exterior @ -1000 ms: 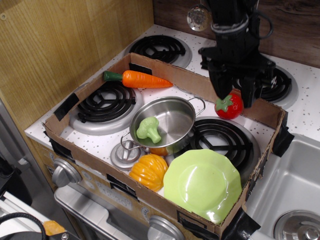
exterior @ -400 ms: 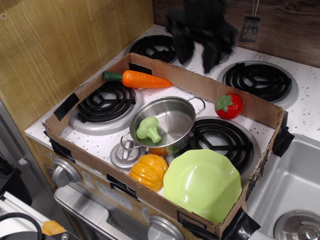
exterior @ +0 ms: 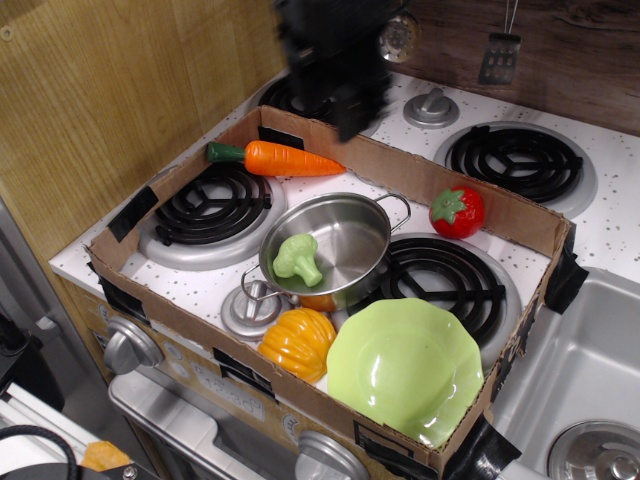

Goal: Put carrot on plate

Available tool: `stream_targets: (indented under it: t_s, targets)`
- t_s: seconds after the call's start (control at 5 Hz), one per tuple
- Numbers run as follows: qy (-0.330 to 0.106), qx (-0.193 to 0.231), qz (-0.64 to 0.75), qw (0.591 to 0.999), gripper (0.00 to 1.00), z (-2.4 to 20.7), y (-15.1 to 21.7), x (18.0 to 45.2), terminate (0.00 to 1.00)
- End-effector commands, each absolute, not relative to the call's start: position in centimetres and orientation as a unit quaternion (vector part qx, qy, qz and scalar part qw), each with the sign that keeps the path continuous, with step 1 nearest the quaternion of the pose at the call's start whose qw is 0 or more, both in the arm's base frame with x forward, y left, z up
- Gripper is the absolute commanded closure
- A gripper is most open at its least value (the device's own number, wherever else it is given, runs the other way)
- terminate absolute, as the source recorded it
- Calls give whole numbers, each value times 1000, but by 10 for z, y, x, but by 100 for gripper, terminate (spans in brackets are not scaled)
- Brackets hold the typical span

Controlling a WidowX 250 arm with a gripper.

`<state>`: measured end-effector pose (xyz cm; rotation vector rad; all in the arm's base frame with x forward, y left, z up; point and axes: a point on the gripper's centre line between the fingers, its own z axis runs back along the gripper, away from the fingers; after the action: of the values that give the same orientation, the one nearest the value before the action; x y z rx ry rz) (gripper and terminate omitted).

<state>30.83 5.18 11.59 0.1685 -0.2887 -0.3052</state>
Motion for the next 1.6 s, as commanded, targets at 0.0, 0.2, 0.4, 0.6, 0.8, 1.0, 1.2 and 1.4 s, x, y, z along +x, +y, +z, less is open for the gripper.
stream_targets:
  t_s: [0.0,0.2,0.4,0.6,0.8,1.0,1.2,1.4]
  targets:
    - [-180,119,-240,947,0,109,86,332,0]
    - [-168,134,-271,938,0,107,94,340,0]
    - [-168,174,-291,926,0,103,96,342,0]
    - [-150,208,-306,917,0,99,98,339,0]
    - [-127,207,-304,921,0,91,102,337,0]
    - [-115,189,-323,920,0,82,109,340,0]
    - [-115,190,-330,918,0,74,116,341,0]
    - [-112,188,-336,916,0,70,121,344,0]
